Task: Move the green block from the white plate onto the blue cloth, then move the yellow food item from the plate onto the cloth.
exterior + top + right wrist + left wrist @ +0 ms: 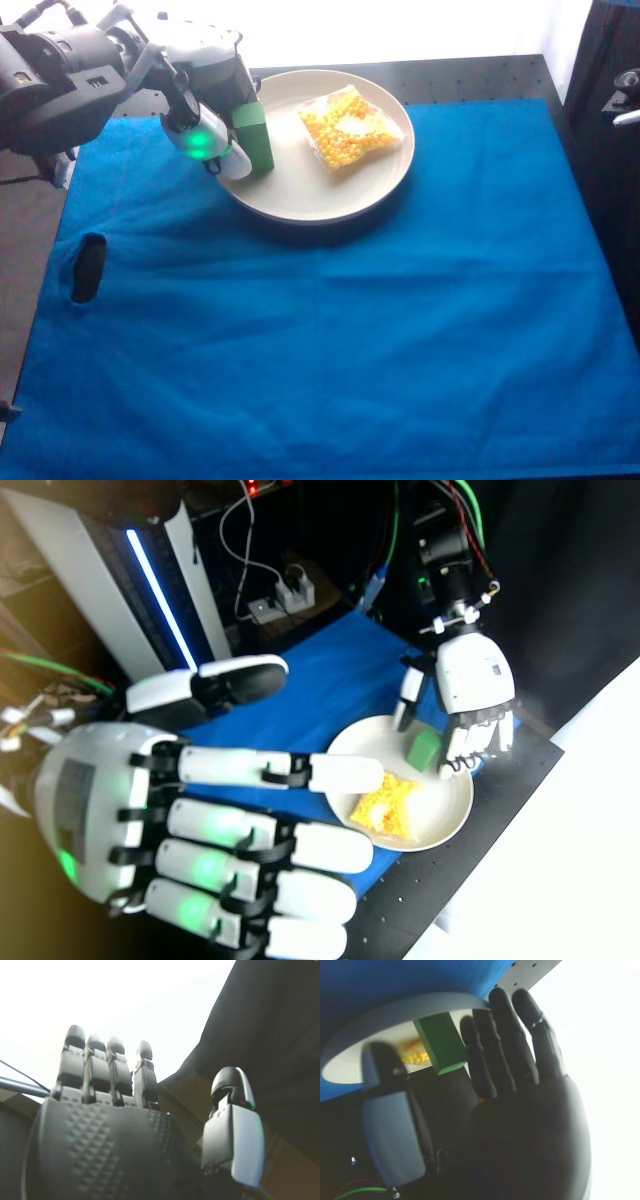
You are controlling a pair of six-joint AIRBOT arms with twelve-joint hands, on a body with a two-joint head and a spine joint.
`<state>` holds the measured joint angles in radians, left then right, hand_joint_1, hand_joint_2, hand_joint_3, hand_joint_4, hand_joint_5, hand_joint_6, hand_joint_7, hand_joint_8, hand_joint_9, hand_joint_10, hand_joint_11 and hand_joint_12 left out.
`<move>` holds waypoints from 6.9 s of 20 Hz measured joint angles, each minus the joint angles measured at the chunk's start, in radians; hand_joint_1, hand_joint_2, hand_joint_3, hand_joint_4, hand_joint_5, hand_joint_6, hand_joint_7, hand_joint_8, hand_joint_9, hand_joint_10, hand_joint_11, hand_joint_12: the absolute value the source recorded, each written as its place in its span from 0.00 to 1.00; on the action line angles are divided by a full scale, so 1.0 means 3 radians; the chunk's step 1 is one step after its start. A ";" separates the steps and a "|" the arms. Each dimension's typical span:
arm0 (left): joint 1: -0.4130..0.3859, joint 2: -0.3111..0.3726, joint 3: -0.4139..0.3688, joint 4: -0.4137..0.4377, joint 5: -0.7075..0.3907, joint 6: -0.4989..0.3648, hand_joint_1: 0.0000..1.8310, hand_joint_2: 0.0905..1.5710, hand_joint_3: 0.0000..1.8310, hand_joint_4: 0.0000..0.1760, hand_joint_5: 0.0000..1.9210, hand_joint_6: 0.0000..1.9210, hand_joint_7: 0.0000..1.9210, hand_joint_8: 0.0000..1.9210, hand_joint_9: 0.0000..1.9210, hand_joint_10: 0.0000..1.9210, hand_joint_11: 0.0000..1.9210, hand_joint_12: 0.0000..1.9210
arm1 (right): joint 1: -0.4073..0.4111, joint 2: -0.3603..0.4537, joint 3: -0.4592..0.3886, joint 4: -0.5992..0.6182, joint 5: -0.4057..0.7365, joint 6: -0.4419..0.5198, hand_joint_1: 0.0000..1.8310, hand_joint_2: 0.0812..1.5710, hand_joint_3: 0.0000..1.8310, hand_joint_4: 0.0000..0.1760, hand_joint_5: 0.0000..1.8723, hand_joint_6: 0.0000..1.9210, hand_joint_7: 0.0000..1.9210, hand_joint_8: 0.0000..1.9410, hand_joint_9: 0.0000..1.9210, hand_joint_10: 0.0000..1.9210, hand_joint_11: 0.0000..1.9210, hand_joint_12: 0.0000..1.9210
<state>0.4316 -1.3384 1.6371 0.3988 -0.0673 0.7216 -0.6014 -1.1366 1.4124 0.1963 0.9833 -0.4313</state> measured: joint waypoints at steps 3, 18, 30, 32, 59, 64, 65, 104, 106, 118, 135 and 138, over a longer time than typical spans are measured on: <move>0.0006 -0.0008 0.0024 -0.0047 -0.0031 0.0000 0.58 0.61 0.00 0.81 0.61 0.25 0.54 0.00 0.50 0.04 0.20 0.78 | 0.0000 0.0000 0.0000 0.0001 0.0001 0.0000 0.17 0.63 0.00 0.45 0.16 0.00 0.08 0.00 0.04 0.00 0.00 0.09; -0.0010 0.0011 -0.0018 -0.0118 -0.0080 0.0000 0.59 0.51 0.00 0.00 0.25 0.00 0.27 0.00 0.29 0.00 0.10 0.46 | 0.0000 -0.0008 -0.0006 -0.0009 0.0015 0.0000 0.17 0.62 0.00 0.42 0.16 0.00 0.06 0.00 0.01 0.00 0.00 0.01; -0.0057 -0.0006 -0.0211 0.0173 -0.0122 0.0001 0.58 0.55 0.00 0.00 0.31 0.00 0.34 0.00 0.33 0.00 0.15 0.42 | 0.0000 -0.0042 0.0004 -0.0015 0.0023 0.0000 0.16 0.64 0.00 0.49 0.16 0.00 0.06 0.00 0.01 0.00 0.00 0.00; -0.0057 -0.0006 -0.0237 0.0188 -0.0127 0.0001 0.57 0.55 0.00 0.00 0.31 0.00 0.35 0.00 0.33 0.00 0.16 0.43 | 0.0000 -0.0046 0.0004 -0.0018 0.0022 0.0000 0.15 0.65 0.00 0.50 0.16 0.00 0.06 0.00 0.01 0.00 0.00 0.00; -0.0300 0.0580 -0.0581 0.0184 -0.0247 0.0004 0.65 0.65 0.00 0.00 0.58 0.38 0.60 0.38 0.62 0.57 0.57 0.67 | 0.0000 -0.0056 0.0010 -0.0017 0.0020 0.0000 0.12 0.61 0.00 0.49 0.14 0.00 0.07 0.00 0.02 0.00 0.01 0.01; -0.0174 0.0612 -0.0613 0.0198 -0.0160 -0.0001 0.69 0.67 0.00 0.00 0.56 0.30 0.57 0.52 0.59 0.55 0.52 0.68 | 0.0000 -0.0056 0.0011 -0.0019 0.0020 0.0000 0.15 0.61 0.00 0.55 0.13 0.00 0.08 0.00 0.03 0.00 0.01 0.01; -0.0148 0.0615 -0.0613 0.0205 -0.0137 -0.0001 0.70 0.67 0.00 0.00 0.56 0.28 0.56 0.56 0.59 0.54 0.52 0.69 | 0.0000 -0.0056 0.0010 -0.0020 0.0020 0.0000 0.15 0.62 0.00 0.52 0.13 0.00 0.08 0.00 0.03 0.00 0.01 0.01; -0.0065 0.0774 -0.0627 0.0230 -0.0107 -0.0001 0.46 0.51 0.00 0.91 0.06 0.00 0.11 0.00 0.14 0.00 0.03 0.35 | 0.0000 -0.0104 0.0076 -0.0029 0.0009 0.0000 0.28 0.49 0.00 0.88 0.11 0.00 0.09 0.00 0.10 0.00 0.00 0.43; -0.0107 0.0781 -0.0627 0.0223 -0.0146 -0.0001 0.44 0.47 0.00 1.00 0.04 0.00 0.10 0.00 0.12 0.00 0.02 0.34 | 0.0000 -0.0154 0.0134 -0.0034 -0.0013 0.0000 0.31 0.46 0.00 0.91 0.11 0.00 0.11 0.00 0.16 0.01 0.03 0.63; -0.0314 0.0917 -0.0637 -0.0256 -0.0590 0.0001 0.31 0.46 0.00 1.00 0.00 0.00 0.03 0.00 0.03 0.00 0.04 0.08 | 0.0223 -0.0547 0.0664 -0.0740 -0.0994 0.0001 0.23 0.50 0.00 0.81 0.05 0.00 0.06 0.00 0.04 0.01 0.00 0.13; -0.0547 0.1069 -0.0807 -0.0186 -0.0985 0.0000 0.32 0.46 0.00 1.00 0.00 0.00 0.00 0.00 0.06 0.01 0.03 0.10 | 0.0657 -0.0985 0.1119 -0.2838 -0.1916 0.0018 0.36 0.45 0.00 0.55 0.11 0.00 0.19 0.00 0.18 0.00 0.01 0.58; -0.0549 0.1068 -0.0819 -0.0156 -0.0983 0.0000 0.30 0.48 0.01 1.00 0.00 0.00 0.00 0.00 0.06 0.00 0.02 0.10 | 0.0729 -0.1033 0.1147 -0.3325 -0.1947 0.0027 0.37 0.43 0.00 0.65 0.12 0.00 0.18 0.00 0.19 0.00 0.01 0.59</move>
<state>0.2668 -1.0180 1.3914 0.3519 -0.3622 0.7216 -0.3828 -1.4464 1.7565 -0.8013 0.3992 -0.4232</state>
